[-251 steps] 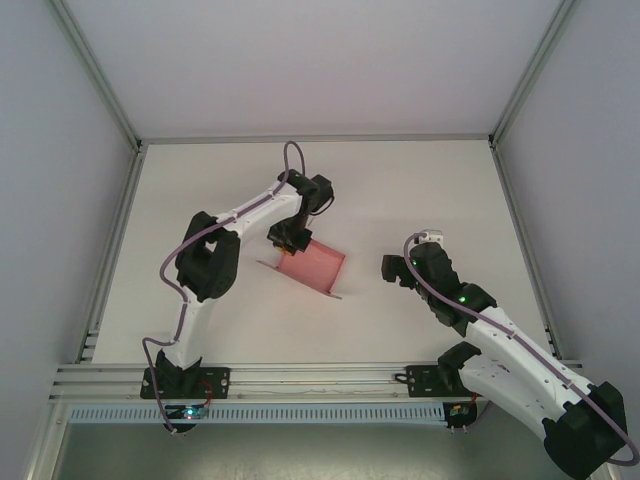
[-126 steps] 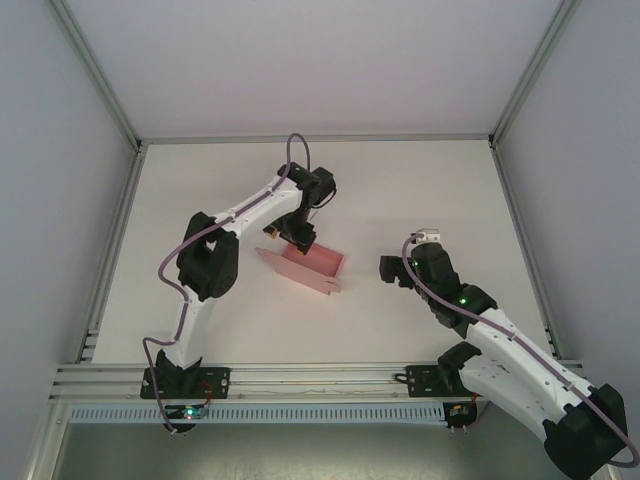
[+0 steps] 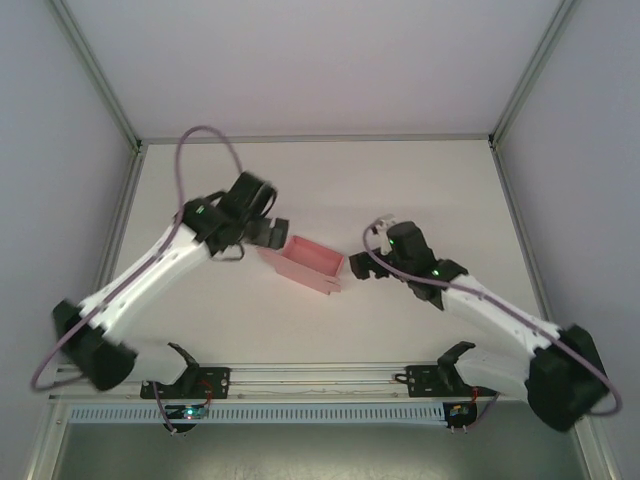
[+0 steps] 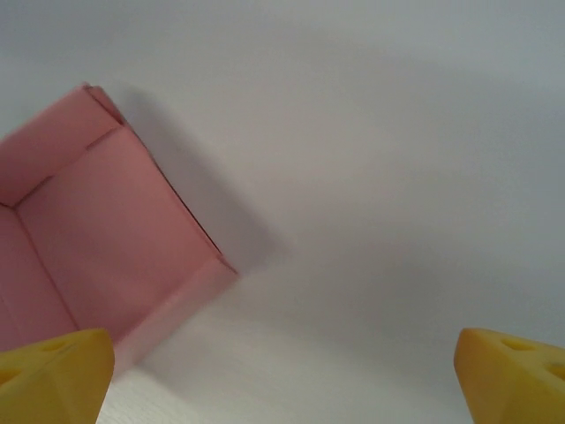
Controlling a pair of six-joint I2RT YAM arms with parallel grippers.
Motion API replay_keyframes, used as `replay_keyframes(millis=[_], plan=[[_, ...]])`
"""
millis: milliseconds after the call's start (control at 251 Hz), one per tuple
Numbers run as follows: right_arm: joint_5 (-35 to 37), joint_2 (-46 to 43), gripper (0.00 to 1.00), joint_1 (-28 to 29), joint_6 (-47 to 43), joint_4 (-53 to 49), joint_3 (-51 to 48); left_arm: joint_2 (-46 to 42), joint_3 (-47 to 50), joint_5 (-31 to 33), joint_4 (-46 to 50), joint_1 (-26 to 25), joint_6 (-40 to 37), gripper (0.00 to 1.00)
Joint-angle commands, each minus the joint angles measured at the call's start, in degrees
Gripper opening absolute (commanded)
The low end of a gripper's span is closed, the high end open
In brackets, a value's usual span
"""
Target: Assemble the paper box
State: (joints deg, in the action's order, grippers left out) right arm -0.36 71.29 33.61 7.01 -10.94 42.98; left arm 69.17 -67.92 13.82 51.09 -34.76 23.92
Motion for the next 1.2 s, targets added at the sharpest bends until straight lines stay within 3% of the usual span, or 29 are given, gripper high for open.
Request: replay_keyframes(millis=[0, 172, 219, 311, 443, 658, 1193], plan=[[-4.8, 10.5, 0.98, 2.4, -15.3, -3.5, 10.8, -8.0, 11.2, 6.2, -5.6, 0.1, 9.5, 1.0], [-10.7, 26.9, 0.98, 3.2, -33.7, -12.9, 28.3, -20.0, 19.7, 8.6, -1.9, 0.2, 13.9, 1.0], [-13.3, 30.5, 0.98, 3.0, -42.8, -17.6, 32.8, -22.1, 21.1, 8.6, -1.1, 0.1, 14.1, 1.0], [-16.4, 35.1, 0.98, 3.0, -63.8, -26.3, 38.7, -24.5, 22.5, 8.5, -0.7, 0.2, 14.1, 1.0], [-21.7, 41.6, 0.98, 2.9, -77.0, -35.8, 49.2, -25.3, 22.7, 8.0, -1.4, 0.1, 14.1, 1.0], [-25.4, 53.0, 0.98, 4.1, -80.9, -45.0, 63.5, -25.3, 22.9, 8.8, -1.4, 0.1, 14.4, 1.0], [-28.9, 60.6, 0.8, 5.7, -80.8, -49.4, 68.2, -31.9, 24.4, 7.2, -1.3, 0.1, 15.0, 1.0]])
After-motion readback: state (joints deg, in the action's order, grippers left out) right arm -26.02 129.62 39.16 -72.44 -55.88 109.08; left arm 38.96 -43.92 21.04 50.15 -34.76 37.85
